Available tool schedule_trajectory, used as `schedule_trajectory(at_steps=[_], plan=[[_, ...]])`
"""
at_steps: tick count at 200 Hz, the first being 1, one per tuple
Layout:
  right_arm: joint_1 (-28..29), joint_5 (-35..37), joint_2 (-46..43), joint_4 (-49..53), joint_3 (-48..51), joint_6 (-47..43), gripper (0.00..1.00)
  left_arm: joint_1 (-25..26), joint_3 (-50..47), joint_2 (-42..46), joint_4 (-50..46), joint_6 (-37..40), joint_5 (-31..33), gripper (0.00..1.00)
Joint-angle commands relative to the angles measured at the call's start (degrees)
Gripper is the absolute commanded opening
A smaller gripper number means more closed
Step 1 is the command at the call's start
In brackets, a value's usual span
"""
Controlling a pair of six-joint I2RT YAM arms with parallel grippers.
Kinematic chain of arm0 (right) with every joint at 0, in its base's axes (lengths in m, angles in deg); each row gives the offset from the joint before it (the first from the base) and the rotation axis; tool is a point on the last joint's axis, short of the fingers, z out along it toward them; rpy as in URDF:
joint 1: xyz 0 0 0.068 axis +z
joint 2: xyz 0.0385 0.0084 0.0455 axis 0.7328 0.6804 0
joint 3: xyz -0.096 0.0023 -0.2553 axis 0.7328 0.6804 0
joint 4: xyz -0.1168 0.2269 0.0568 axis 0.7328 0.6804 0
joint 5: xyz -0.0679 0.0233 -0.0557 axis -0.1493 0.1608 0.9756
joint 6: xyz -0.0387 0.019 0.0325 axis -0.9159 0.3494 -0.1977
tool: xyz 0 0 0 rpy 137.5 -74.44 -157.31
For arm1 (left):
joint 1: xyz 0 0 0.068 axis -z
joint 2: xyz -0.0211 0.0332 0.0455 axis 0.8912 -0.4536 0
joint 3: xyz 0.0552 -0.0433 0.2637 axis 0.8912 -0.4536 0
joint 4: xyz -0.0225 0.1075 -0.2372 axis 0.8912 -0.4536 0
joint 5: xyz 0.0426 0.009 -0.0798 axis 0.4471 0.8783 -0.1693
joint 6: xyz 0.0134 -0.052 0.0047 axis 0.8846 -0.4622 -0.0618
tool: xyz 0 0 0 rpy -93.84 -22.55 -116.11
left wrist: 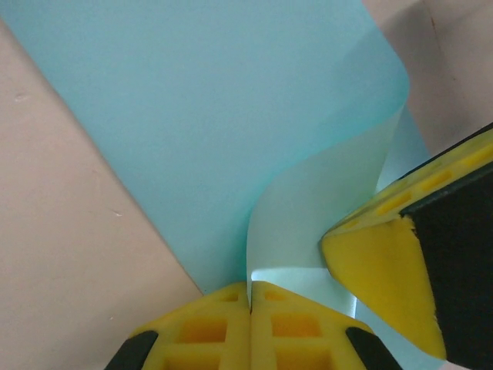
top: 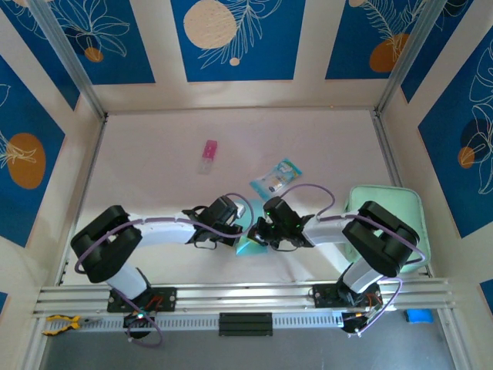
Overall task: Fold a paper plane with a square sheet of paper (pick it up from the middle)
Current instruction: Fold the triangle a second time at the center of the table.
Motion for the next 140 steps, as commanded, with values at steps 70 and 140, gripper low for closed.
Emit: schedule_trajectory(at_steps=[70,140], plan=[[-3.77,0.17,-4.51,5.99,-3.35,-3.45,0.01,-0.58,0.79,-2.11,-2.64,1.70,-0.95,0.00],[-4.62,1.97,1.21,2.31,1.86,-1.13,0.00,-0.52,0.71,-1.88,-2.73,1.75,-0.90,0.00]])
